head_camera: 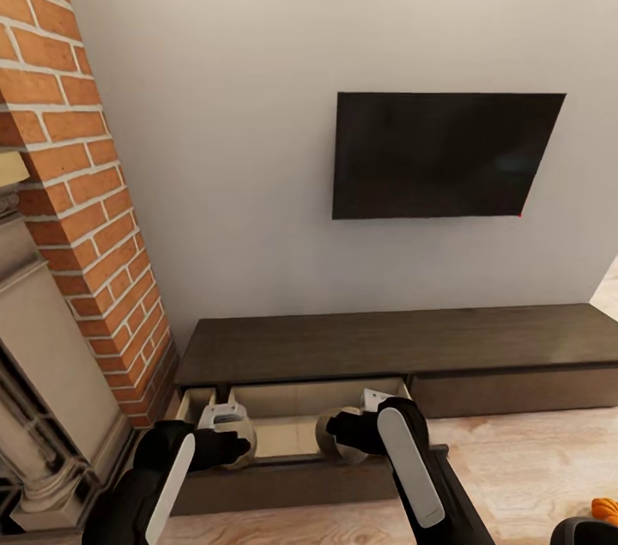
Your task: Place each of the two pumpkins and all three candles from the living room inside a cabinet in the living room (use any cabinet), then make sure every cabinet is closed, and position the cauldron so it is next to a table in the living room.
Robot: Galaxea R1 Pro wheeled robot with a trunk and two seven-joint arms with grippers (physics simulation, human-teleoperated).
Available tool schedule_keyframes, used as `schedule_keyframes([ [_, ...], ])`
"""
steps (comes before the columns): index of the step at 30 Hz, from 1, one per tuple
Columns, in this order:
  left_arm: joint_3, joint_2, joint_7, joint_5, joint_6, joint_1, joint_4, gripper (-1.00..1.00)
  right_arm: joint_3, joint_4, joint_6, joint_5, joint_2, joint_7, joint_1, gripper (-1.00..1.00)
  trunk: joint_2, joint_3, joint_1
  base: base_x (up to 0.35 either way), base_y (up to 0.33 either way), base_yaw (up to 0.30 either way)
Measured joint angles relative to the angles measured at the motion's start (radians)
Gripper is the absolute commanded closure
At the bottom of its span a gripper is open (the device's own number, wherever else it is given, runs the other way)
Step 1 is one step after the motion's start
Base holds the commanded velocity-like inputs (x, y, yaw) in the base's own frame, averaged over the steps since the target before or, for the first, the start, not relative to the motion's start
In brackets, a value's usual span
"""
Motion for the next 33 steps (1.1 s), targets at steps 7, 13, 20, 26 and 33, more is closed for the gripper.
schedule_keyframes([
  [7, 0.001, 0.000, 0.000, -0.001, 0.000, 0.000, 0.000, 1.00, 0.001, 0.001, 0.000, -0.002, 0.000, 0.000, 0.000, 1.00, 0.000, 0.000, 0.000, 0.329, -0.003, 0.000],
  [13, 0.000, 0.000, 0.000, -0.001, 0.000, 0.000, 0.000, 1.00, 0.004, 0.002, 0.000, -0.001, 0.000, -0.002, 0.000, 1.00, 0.000, 0.000, 0.000, 0.335, 0.000, 0.000],
  [20, 0.000, -0.001, 0.000, -0.001, 0.000, 0.000, 0.000, 1.00, 0.005, 0.022, 0.000, 0.001, 0.000, -0.009, 0.000, 1.00, 0.000, 0.000, 0.000, 0.204, 0.000, 0.000],
  [26, 0.001, -0.004, 0.000, 0.001, 0.000, 0.000, 0.000, 1.00, 0.019, 0.122, -0.008, 0.001, 0.000, -0.011, -0.002, 1.00, 0.000, 0.000, 0.001, 0.012, 0.000, 0.000],
  [33, -0.005, -0.015, 0.001, -0.001, -0.006, 0.000, 0.002, 1.00, 0.060, 0.294, -0.071, 0.000, 0.000, -0.012, -0.099, 1.00, -0.028, -0.012, 0.016, 0.000, 0.000, 0.000],
])
